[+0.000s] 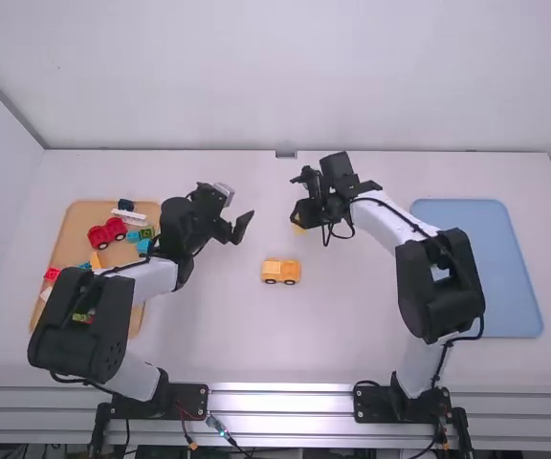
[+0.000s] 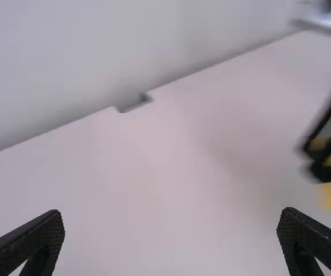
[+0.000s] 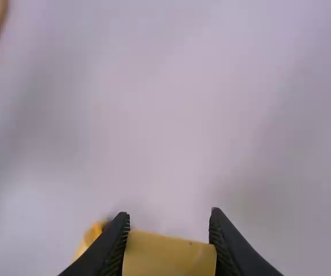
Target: Assemble lego blocks to make yellow taxi
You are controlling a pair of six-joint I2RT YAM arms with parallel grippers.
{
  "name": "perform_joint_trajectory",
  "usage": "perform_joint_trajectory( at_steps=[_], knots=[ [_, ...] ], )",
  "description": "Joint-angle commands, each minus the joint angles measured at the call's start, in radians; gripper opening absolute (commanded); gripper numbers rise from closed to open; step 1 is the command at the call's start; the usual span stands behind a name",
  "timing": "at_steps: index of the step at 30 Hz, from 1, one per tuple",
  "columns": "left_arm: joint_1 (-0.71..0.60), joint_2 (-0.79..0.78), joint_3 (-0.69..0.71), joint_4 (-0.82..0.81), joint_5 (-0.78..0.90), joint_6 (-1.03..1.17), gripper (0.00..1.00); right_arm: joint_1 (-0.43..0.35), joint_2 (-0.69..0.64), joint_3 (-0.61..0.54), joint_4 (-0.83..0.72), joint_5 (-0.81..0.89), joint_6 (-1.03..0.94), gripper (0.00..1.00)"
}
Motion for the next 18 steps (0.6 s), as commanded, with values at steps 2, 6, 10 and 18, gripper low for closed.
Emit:
perform_joint_trajectory(
  at_steps=[2,6,10,18],
  knots=[
    [0.058,-0.009,0.009,0.056,-0.004,-0.014,0.99,0.029,-0.052,0.063,-0.15,0.179,-0.019,0.0],
    [0.089,-0.009,0.01,0.124,-0.004,-0.026,0.99,0.049,-0.047,0.022,-0.265,0.301,0.1,0.0],
    [0.096,-0.009,0.01,0.15,-0.004,-0.058,0.99,0.059,-0.046,-0.057,-0.359,0.319,0.233,0.0],
    [0.092,-0.009,0.009,0.103,-0.011,-0.06,0.99,0.013,-0.047,-0.148,-0.325,0.3,0.866,0.0]
  ],
)
